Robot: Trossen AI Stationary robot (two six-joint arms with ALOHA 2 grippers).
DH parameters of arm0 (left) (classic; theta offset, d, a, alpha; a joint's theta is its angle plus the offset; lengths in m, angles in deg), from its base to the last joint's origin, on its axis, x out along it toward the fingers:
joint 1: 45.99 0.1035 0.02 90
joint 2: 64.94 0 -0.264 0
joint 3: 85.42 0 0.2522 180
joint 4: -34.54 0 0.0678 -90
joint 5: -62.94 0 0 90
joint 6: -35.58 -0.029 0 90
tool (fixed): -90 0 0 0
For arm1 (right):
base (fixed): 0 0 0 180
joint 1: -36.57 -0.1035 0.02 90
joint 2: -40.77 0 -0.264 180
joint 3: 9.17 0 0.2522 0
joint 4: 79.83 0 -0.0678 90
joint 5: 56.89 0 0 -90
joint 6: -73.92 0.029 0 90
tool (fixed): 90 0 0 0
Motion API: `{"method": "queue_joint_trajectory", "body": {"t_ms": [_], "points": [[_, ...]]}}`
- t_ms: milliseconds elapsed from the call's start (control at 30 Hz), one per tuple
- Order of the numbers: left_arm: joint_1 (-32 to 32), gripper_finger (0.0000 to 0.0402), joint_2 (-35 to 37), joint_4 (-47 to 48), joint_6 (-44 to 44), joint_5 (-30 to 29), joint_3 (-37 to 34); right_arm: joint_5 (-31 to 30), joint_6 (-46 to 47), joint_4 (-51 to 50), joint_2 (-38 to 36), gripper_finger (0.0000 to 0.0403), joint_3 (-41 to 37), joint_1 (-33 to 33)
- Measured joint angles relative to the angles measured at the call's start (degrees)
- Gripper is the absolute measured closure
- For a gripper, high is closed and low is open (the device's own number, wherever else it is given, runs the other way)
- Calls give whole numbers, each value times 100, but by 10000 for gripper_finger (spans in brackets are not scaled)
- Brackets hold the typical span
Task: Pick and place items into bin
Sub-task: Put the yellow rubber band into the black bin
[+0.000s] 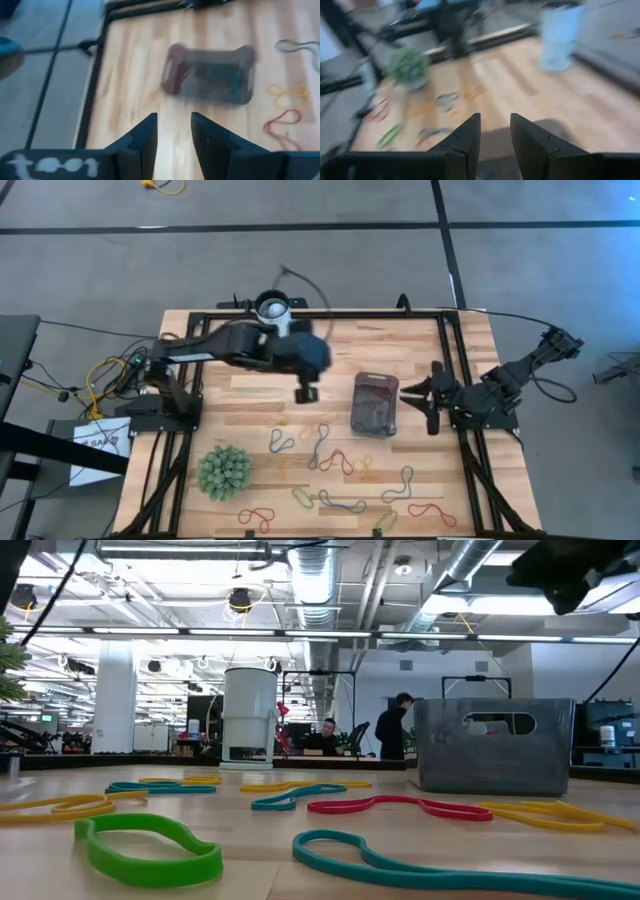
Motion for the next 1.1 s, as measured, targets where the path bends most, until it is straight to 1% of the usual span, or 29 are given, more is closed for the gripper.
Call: {"method": "queue_joint_trajectory", "body": {"t_ms": [67, 133, 300, 400, 467, 500, 567, 600, 700, 767, 833, 867, 967, 1100], "points": [[-3, 292, 275, 361, 342, -78, -379, 441, 142, -51, -66, 301, 2, -48], [-76, 292, 563, 510, 719, -156, -959, 654, 302, -82, -94, 301, -7, -172], [-471, 292, 1516, 320, 1324, -477, -2991, 665, 797, -447, -78, 301, -22, -697], [-728, 292, 2287, -235, 2260, -754, -4257, 504, 1132, -604, -78, 301, -26, -1065], [-935, 292, 2851, -919, 2772, -807, -5167, 391, 1368, -655, -78, 301, -26, -1308], [-1056, 292, 3122, -1416, 2922, -817, -5654, 376, 1453, -703, -56, 301, -26, -1434], [-1283, 292, 3630, -2531, 3164, -822, -6623, 357, 1536, -718, 52, 301, -48, -1639], [-1375, 292, 3852, -3249, 3247, -835, -7153, 351, 1543, -665, 122, 301, -91, -1729], [-1547, 292, 4205, -5240, 3372, -699, -8511, 326, 1562, -389, 423, 301, -253, -1908], [-1558, 292, 4214, -6337, 3498, -577, -9172, 257, 1565, -69, 673, 301, -328, -1948], [-1468, 292, 4142, -6976, 3661, -417, -9569, 229, 1560, 115, 922, 301, -337, -1943], [-1390, 292, 4053, -7071, 3765, -315, -9645, 225, 1558, 201, 1013, 301, -337, -1931], [-1114, 292, 3811, -6729, 4025, -148, -9644, 209, 1554, 408, 1169, 301, -337, -1852], [-663, 292, 3370, -6079, 3781, 204, -9367, 209, 1545, 471, 1268, 301, -339, -1681]]}}
